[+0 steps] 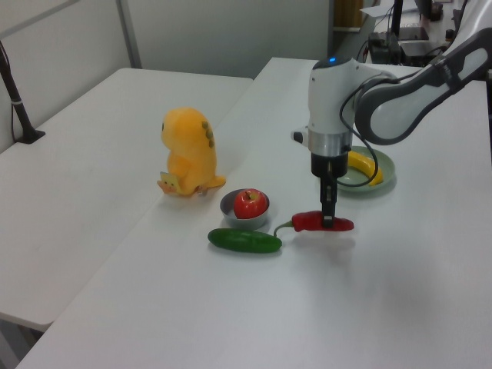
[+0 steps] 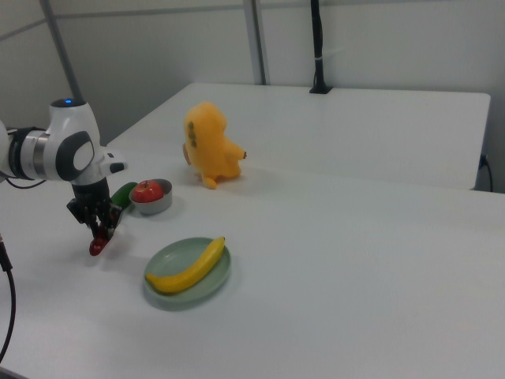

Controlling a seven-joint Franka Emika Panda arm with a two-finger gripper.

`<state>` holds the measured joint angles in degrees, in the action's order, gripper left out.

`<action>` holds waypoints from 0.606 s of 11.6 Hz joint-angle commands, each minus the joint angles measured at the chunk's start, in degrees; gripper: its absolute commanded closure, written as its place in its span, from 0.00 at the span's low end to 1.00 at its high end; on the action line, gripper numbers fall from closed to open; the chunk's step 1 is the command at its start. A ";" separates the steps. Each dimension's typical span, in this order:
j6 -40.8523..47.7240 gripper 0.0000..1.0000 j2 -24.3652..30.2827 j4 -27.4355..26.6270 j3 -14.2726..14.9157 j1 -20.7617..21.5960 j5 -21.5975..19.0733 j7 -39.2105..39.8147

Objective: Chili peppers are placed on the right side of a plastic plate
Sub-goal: 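Close the gripper on the red chili pepper's body, then lift the chili pepper and carry it beside the green plate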

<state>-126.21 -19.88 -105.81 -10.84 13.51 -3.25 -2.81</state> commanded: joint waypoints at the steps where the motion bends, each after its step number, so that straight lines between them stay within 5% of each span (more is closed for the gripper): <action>1: 1.65 1.00 6.23 -0.72 0.03 -2.25 -0.44 -0.62; 4: 6.15 1.00 11.59 0.87 3.44 -2.96 -0.61 -0.01; 7: 10.01 1.00 16.79 2.00 10.73 -2.96 -0.79 6.12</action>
<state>-119.88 -7.51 -103.85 -5.45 10.02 -3.25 -1.71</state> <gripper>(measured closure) 0.678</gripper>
